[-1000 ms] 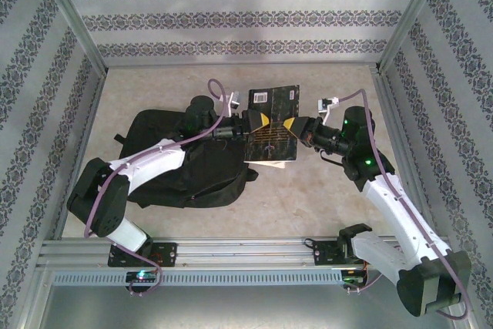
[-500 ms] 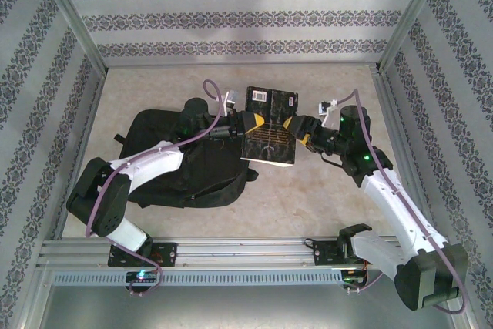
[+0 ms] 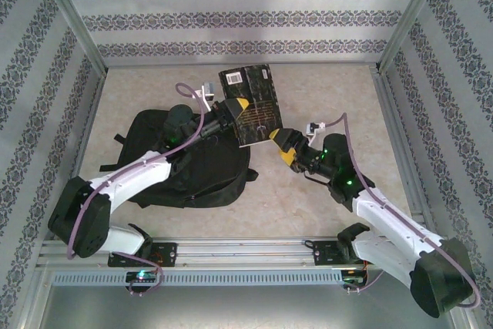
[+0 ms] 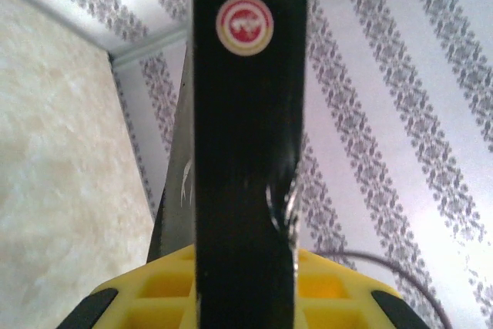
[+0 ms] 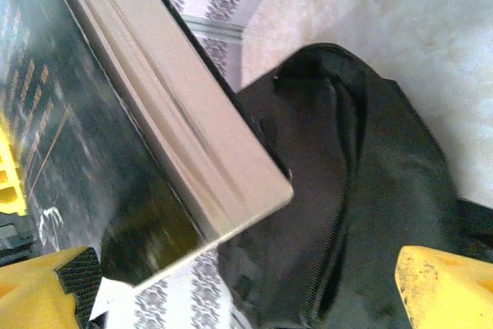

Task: Pack the student bag

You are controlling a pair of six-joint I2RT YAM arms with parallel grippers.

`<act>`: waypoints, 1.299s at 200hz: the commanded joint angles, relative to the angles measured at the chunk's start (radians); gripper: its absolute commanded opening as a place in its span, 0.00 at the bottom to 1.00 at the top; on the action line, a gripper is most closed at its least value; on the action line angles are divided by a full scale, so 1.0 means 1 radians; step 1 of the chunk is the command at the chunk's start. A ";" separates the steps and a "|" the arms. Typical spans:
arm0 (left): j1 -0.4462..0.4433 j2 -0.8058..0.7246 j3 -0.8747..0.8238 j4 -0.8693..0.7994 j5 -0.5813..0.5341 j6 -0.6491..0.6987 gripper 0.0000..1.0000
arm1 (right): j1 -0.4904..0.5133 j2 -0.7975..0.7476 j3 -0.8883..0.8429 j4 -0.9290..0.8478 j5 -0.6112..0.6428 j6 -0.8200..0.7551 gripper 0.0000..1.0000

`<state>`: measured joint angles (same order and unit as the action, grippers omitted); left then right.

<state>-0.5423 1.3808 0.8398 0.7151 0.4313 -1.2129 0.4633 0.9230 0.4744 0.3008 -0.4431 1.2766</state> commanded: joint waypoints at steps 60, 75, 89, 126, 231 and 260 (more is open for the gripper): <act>-0.062 -0.088 -0.072 0.230 -0.311 -0.070 0.00 | 0.126 0.273 0.130 0.664 0.140 0.276 0.96; -0.075 -0.097 -0.072 0.201 -0.329 -0.071 0.00 | 0.146 0.298 0.159 0.679 0.169 0.268 0.88; -0.083 -0.112 -0.079 0.169 -0.351 -0.065 0.00 | 0.160 0.301 0.179 0.663 0.196 0.236 0.79; -0.082 -0.150 -0.116 0.119 -0.412 -0.058 0.00 | 0.201 0.212 0.173 0.510 0.340 0.095 0.56; -0.094 -0.111 -0.141 0.159 -0.407 -0.095 0.00 | 0.219 0.279 0.195 0.562 0.369 0.101 0.36; -0.097 -0.107 -0.149 0.161 -0.413 -0.109 0.00 | 0.222 0.305 0.204 0.585 0.368 0.108 0.31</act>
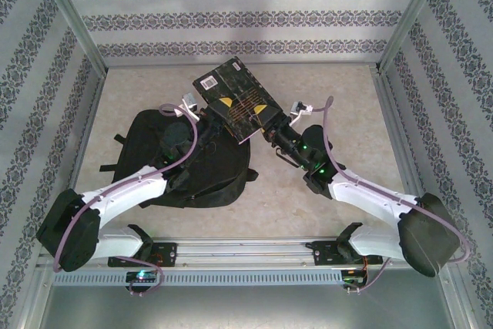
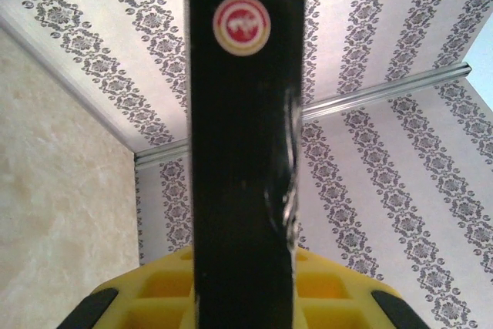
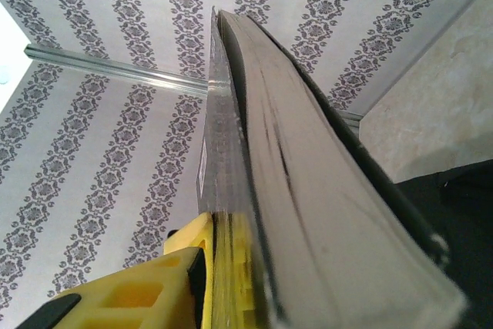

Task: Pack the student bag

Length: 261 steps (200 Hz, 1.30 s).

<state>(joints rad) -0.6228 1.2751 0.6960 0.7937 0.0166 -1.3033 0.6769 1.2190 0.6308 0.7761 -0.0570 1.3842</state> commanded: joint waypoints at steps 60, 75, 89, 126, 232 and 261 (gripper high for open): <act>-0.012 0.009 -0.023 0.097 0.021 -0.013 0.25 | -0.012 -0.007 0.021 0.072 -0.018 -0.019 0.00; 0.014 -0.034 -0.036 0.038 0.054 0.028 0.47 | -0.044 -0.068 0.005 -0.061 -0.014 -0.049 0.00; 0.036 -0.092 -0.055 -0.060 0.069 0.070 0.56 | -0.076 -0.145 0.000 -0.246 0.004 -0.114 0.00; 0.069 -0.166 -0.017 -0.426 0.160 0.265 0.62 | -0.140 -0.309 0.088 -0.809 0.106 -0.369 0.00; -0.069 0.165 0.507 -1.474 0.135 0.861 0.66 | -0.272 -0.469 0.019 -1.178 0.096 -0.536 0.00; -0.129 0.231 0.591 -1.564 0.089 0.895 0.63 | -0.289 -0.468 0.001 -1.189 0.112 -0.504 0.00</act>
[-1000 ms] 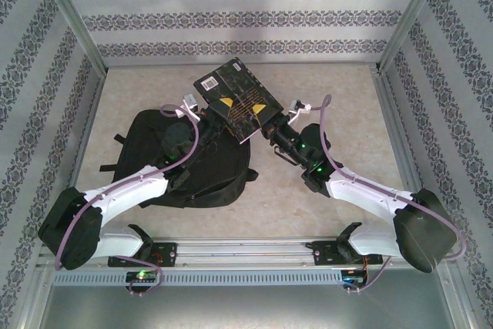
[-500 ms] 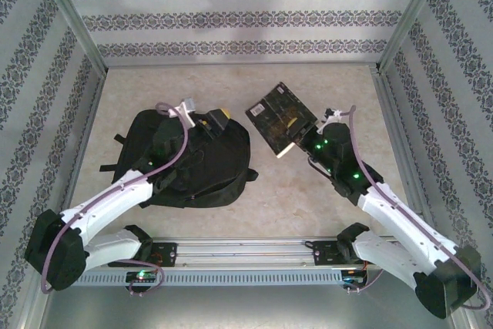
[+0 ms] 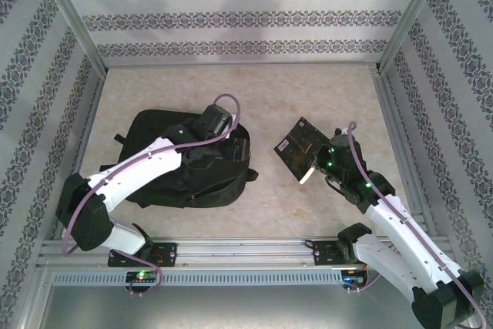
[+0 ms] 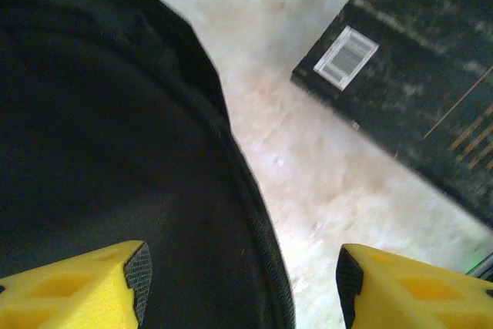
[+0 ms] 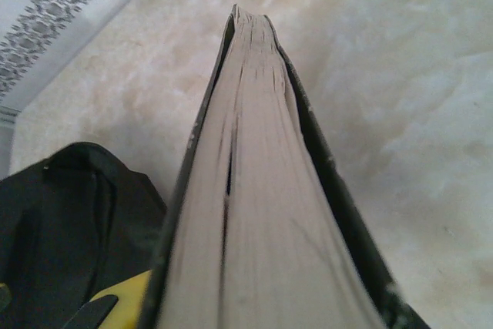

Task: Pack the student bag

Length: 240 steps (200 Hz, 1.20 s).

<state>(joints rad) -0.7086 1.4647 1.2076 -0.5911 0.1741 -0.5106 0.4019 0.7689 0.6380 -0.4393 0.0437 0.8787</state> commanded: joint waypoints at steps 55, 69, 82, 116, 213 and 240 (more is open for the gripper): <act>-0.131 0.189 0.218 -0.324 -0.167 0.107 0.64 | -0.020 -0.020 -0.020 0.016 0.017 0.026 0.00; -0.143 0.214 0.232 -0.326 -0.171 0.108 0.65 | -0.023 -0.025 -0.030 0.021 0.013 0.029 0.00; -0.152 0.236 0.240 -0.326 -0.175 0.109 0.64 | -0.025 -0.031 -0.038 0.023 0.013 0.031 0.00; -0.158 0.261 0.250 -0.323 -0.197 0.116 0.49 | -0.033 -0.039 -0.050 0.022 -0.005 0.033 0.00; -0.133 0.016 0.192 -0.330 -0.234 0.109 0.00 | -0.052 -0.063 0.026 0.084 -0.222 -0.066 0.00; -0.088 -0.160 0.127 -0.319 -0.220 0.065 0.00 | -0.048 -0.062 0.074 0.146 -0.362 -0.087 0.00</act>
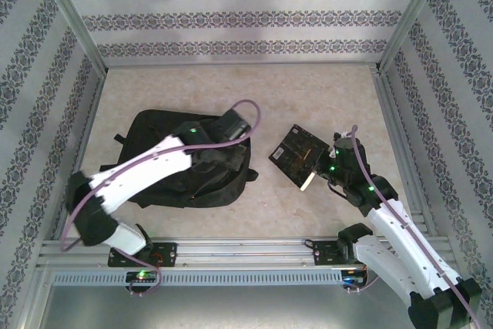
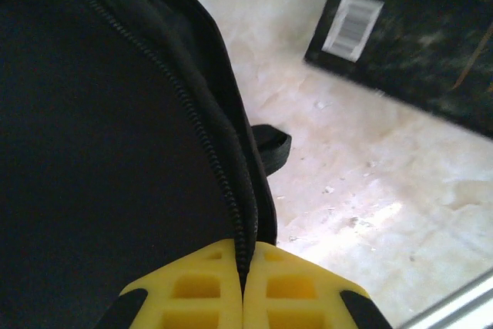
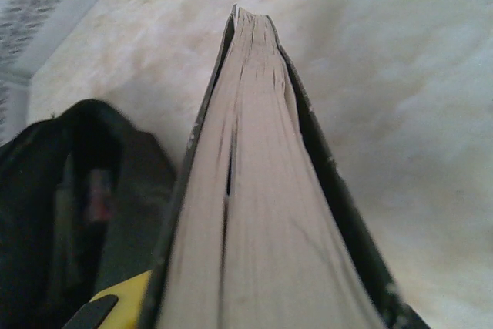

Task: Pack the student bag

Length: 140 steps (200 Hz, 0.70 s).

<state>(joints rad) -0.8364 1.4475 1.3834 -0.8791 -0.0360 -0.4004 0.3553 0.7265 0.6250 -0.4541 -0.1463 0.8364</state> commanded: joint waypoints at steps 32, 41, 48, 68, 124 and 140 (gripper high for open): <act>0.112 -0.351 -0.182 0.036 0.024 -0.111 0.00 | 0.033 -0.008 0.141 0.224 -0.270 -0.023 0.00; 0.136 -0.402 -0.222 0.059 0.041 -0.131 0.00 | 0.055 0.004 0.160 0.235 -0.277 -0.014 0.00; 0.155 -0.438 -0.253 0.079 0.055 -0.147 0.00 | 0.076 0.021 0.173 0.238 -0.276 -0.005 0.00; 0.204 -0.508 -0.323 0.131 0.115 -0.175 0.00 | 0.145 0.097 0.200 0.263 -0.281 0.045 0.00; 0.292 -0.511 -0.397 0.205 0.231 -0.206 0.21 | 0.266 0.317 0.242 0.417 -0.372 0.200 0.00; 0.312 -0.494 -0.401 0.212 0.252 -0.203 0.45 | 0.278 0.321 0.234 0.449 -0.373 0.229 0.00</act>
<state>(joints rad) -0.5560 0.9394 1.0004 -0.7067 0.1509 -0.5854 0.6167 1.0637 0.8204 -0.1715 -0.4644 0.9852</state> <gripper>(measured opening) 0.317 0.171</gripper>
